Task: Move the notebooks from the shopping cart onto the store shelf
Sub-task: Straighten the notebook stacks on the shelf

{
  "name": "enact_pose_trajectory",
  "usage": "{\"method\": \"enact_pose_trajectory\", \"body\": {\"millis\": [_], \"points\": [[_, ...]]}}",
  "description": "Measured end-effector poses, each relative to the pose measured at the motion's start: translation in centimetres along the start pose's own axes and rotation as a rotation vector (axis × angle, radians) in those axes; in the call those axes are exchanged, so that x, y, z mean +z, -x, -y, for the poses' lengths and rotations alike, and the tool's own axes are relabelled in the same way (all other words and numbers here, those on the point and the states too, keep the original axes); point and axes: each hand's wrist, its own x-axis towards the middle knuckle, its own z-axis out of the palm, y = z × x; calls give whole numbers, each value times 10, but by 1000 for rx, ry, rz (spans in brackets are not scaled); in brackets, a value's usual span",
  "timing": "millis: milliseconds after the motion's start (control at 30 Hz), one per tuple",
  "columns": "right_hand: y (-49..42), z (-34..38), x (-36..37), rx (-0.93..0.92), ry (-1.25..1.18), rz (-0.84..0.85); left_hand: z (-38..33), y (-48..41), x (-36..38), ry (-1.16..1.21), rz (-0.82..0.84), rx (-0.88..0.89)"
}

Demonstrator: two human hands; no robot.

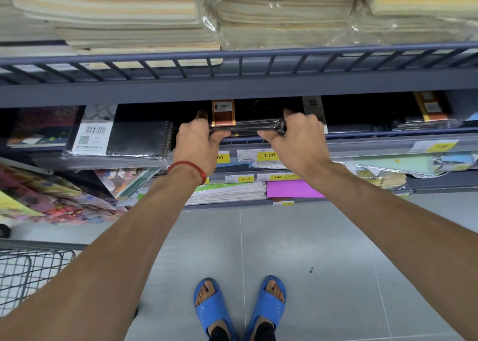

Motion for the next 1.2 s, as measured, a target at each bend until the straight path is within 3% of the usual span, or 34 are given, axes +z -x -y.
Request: {"method": "enact_pose_trajectory", "body": {"millis": [233, 433, 833, 1200], "points": [[6, -3, -2, -48, -7, 33, -1, 4, -2, -5, 24, -2], [17, -5, -12, -35, -282, 84, 8, 10, -6, 140, -18, 36], [11, -10, 6, -41, -215, -46, 0, 11, -5, 136, -70, 15], [10, -11, -2, -68, -255, 2, 5, 13, -5, 167, -3, 34]]}}
